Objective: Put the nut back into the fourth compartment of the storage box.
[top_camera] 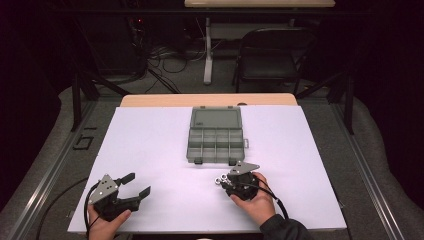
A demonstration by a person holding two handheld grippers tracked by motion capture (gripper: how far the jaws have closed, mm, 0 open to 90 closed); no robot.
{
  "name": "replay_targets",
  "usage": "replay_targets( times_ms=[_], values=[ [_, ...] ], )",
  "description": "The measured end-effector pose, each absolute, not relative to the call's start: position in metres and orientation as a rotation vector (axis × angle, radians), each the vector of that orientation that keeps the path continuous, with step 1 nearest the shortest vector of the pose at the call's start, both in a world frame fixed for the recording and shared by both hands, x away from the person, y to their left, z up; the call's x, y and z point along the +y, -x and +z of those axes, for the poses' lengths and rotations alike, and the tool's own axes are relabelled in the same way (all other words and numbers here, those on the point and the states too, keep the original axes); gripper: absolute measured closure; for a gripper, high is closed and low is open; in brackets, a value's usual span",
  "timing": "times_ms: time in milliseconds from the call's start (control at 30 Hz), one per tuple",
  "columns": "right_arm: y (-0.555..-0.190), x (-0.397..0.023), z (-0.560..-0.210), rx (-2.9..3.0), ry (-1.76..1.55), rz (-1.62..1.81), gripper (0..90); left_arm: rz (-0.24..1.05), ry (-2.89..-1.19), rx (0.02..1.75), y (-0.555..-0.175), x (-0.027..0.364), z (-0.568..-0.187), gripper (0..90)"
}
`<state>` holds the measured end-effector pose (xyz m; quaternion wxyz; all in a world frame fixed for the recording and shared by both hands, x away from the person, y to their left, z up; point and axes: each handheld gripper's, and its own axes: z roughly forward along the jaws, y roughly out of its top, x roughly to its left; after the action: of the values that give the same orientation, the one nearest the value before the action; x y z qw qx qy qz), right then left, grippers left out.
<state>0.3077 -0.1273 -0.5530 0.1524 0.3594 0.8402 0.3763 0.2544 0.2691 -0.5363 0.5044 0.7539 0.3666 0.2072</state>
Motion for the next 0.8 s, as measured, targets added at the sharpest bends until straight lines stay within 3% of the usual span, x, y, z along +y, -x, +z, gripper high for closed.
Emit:
replay_targets(
  times_ms=[600,800],
  values=[
    [-0.3072,-0.1214,-0.5598,2.352,-1.091,1.062,59.2,0.492,-1.808,0.893,-0.2559,0.2699,-0.5373,24.3],
    [-0.3059,-0.1211,-0.5603,2.364,-1.086,1.053,65.2,0.487,-1.800,0.903,-0.2563,0.2725,-0.5371,24.3]
  ],
)
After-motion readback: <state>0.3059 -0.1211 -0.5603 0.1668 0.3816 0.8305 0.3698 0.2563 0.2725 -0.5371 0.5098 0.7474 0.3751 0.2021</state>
